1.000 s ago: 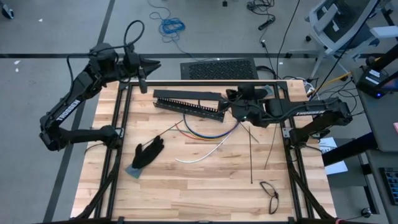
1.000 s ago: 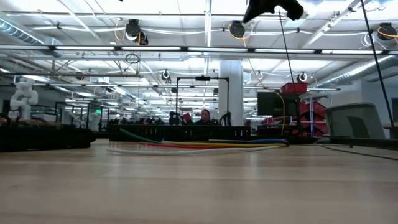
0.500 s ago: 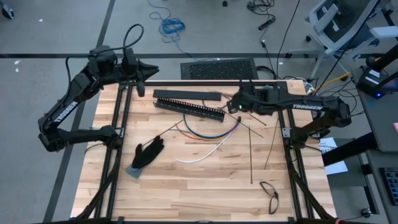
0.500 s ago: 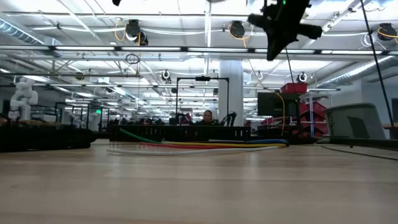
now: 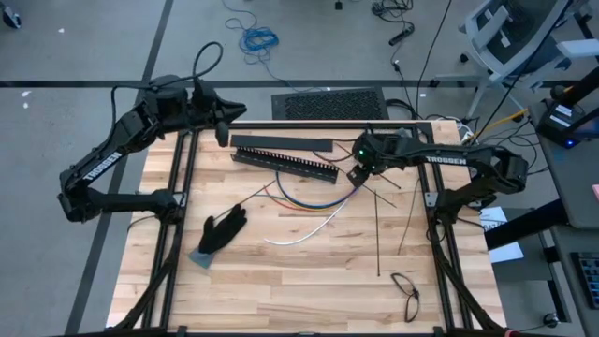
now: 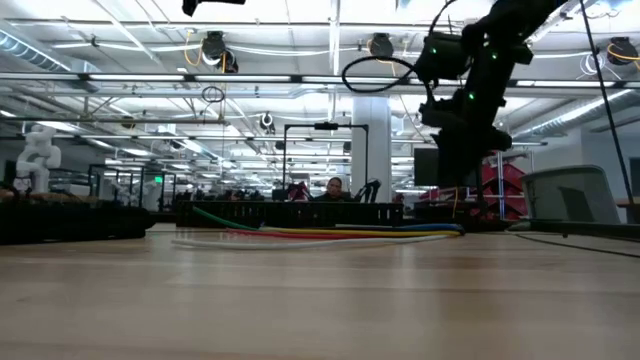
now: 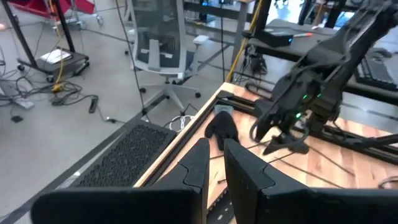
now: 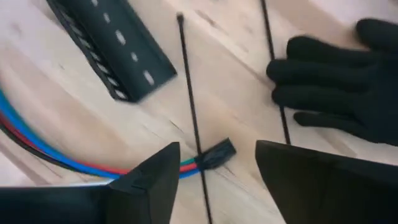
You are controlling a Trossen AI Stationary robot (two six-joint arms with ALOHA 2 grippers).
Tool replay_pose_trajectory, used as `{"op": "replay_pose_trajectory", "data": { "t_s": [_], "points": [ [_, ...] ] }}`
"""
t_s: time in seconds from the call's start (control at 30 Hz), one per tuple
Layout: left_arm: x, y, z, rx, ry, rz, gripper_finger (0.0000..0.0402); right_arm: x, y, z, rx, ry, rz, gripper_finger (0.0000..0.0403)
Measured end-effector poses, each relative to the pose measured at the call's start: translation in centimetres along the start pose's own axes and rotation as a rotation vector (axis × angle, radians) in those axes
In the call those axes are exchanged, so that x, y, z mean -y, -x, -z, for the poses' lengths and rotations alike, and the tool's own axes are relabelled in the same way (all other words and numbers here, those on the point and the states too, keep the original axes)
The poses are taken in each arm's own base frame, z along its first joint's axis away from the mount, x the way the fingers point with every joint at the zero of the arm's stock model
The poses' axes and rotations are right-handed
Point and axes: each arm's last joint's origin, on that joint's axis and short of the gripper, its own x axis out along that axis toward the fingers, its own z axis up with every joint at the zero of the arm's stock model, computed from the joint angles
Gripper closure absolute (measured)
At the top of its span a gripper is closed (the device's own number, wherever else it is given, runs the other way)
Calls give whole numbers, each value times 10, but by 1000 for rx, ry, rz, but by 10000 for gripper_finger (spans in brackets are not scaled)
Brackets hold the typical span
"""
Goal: Ziptie cables
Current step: Prepare the zip tie
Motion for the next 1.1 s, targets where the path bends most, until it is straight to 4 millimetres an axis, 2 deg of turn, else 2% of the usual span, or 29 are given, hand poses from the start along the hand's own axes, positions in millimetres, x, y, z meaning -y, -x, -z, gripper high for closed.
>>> {"op": "replay_pose_trajectory", "data": {
  "t_s": [0.17, 0.43, 0.6, 0.83, 1.0, 1.1],
  "points": [
    [5, -1, 0, -3, -7, 19, 353, 4, -8, 5, -56, 3, -144, 177],
    [4, -1, 0, -3, -12, 0, 353, 25, -12, 15, -180, 36, -78, 177],
    [4, 0, 0, -1, -41, 0, 353, 39, -17, 21, -262, 20, -240, 177],
    [4, 0, 0, -3, -42, 1, 353, 74, -23, 21, -253, -66, -244, 177],
    [6, 7, -1, 19, -46, 2, 353, 90, -25, 20, -220, -165, -477, 180],
    [7, 11, -2, 28, -47, 2, 353, 94, -26, 24, -233, -184, -483, 191]
  ]
}}
